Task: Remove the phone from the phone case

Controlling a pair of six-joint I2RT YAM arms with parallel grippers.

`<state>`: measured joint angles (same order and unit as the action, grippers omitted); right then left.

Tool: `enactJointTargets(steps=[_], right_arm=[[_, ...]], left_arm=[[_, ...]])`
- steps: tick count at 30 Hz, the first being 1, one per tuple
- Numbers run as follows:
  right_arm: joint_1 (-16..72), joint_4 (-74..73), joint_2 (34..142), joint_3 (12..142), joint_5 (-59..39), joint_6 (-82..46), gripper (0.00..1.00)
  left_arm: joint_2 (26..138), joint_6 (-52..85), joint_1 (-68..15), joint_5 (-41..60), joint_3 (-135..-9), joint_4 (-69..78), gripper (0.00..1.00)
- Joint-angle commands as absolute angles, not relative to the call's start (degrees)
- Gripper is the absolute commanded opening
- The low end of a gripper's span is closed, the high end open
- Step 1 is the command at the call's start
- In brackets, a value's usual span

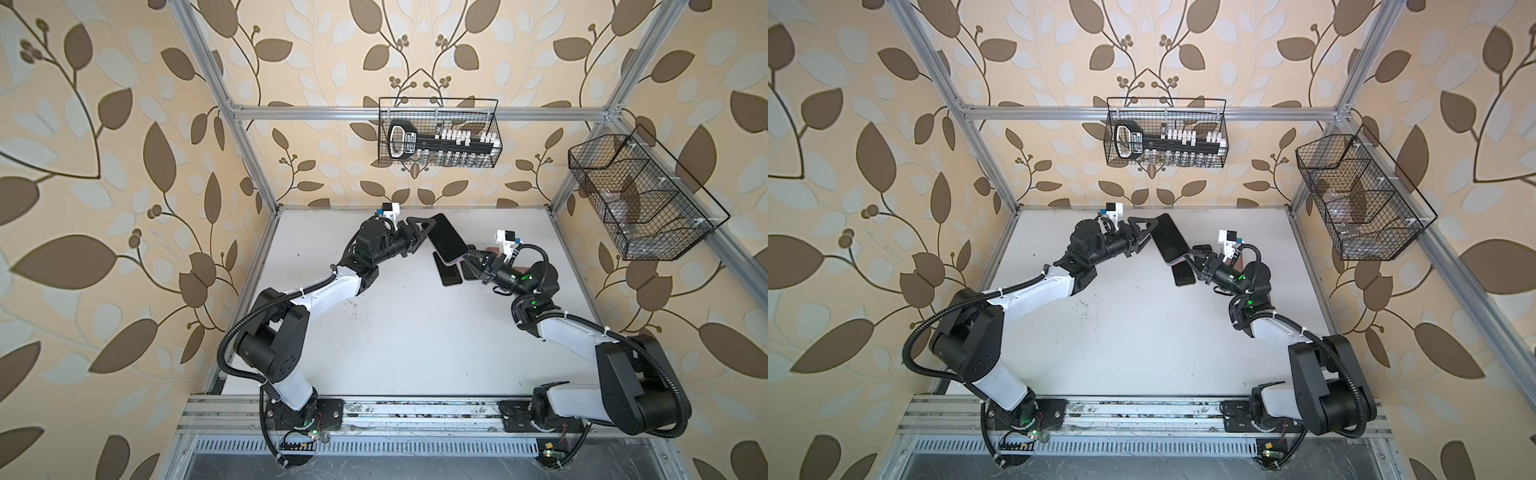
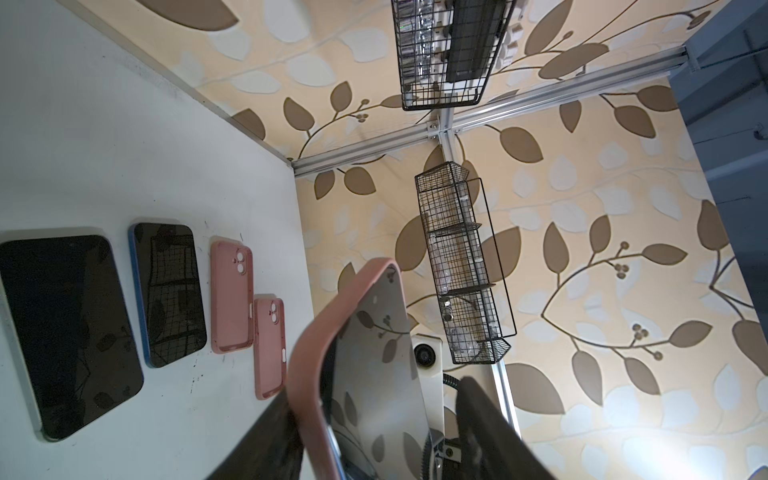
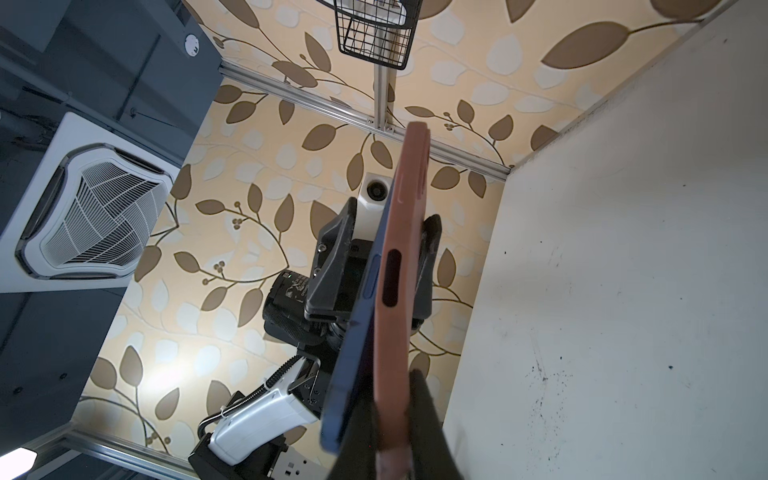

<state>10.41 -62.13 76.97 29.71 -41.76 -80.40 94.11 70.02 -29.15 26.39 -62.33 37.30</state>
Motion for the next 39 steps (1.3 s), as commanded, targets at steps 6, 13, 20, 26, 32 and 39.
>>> enactJointTargets(steps=[6, 13, 20, 26, 32, 39], right_arm=[[9.93, -70.59, 79.24, 30.84, -37.96, -83.18, 0.00], [10.07, -74.12, 82.44, 30.76, -34.92, -84.13, 0.00], [11.98, -72.95, 83.38, 29.71, -29.13, -81.00, 0.00], [14.03, -75.38, 84.47, 28.33, -25.55, -80.06, 0.00], [15.21, -76.26, 84.10, 26.88, -24.07, -79.43, 0.00], [16.03, -76.46, 82.62, 25.49, -23.12, -78.88, 0.00]], left_arm=[[90.54, 71.41, -28.94, 24.24, -59.13, 38.22, 0.74], [84.27, 73.08, -30.96, 19.85, -56.22, 29.88, 0.99], [80.46, 83.41, -38.68, 13.36, -55.06, 25.88, 0.99], [81.94, 88.40, -42.57, 9.35, -54.27, 32.19, 0.99], [84.17, 89.12, -43.23, 8.00, -55.05, 35.36, 0.99], [87.26, 90.73, -43.64, 7.92, -55.96, 38.76, 0.99]])
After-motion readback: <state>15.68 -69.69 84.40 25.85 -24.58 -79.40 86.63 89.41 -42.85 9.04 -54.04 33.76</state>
